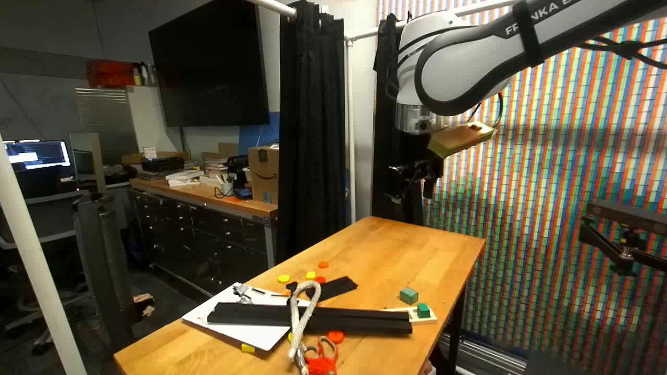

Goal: Put the orange circle on the wooden object.

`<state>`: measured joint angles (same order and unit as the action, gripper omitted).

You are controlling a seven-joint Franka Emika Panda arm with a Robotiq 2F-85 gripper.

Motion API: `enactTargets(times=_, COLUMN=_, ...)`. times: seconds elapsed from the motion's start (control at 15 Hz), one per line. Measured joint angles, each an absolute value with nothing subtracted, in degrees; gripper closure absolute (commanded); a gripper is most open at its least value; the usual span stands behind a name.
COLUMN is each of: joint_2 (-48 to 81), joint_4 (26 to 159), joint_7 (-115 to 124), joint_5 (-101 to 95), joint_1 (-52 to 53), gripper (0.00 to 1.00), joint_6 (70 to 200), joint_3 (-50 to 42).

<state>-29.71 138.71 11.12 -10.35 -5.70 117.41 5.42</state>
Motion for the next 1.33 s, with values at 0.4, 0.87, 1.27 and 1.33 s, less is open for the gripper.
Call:
enactTargets(times=0.4, joint_2=-30.2, joint_4=137.7, joint_7=11.1, joint_5=-10.3, joint_1=-5.6, gripper=0.00, joint_6=117.4, joint_3=5.4)
enactTargets(times=0.87, joint_2=-25.1, joint_4=139.2, joint_7=11.1, joint_5=-11.8, joint_1=-5.5, gripper=0.00, joint_6=129.8, joint_3=5.0)
enactTargets(times=1.27, joint_2=-14.0, joint_4=139.1, joint_7=14.6, joint_5=-19.4, joint_1=-7.1, gripper=0.00, joint_6=148.1, joint_3=5.0)
enactTargets(times=1.33, joint_2=-11.9, joint_4=138.8, joint_7=15.6, joint_5=-20.3, joint_1=-7.6, gripper=0.00, joint_6=150.5, joint_3=5.0)
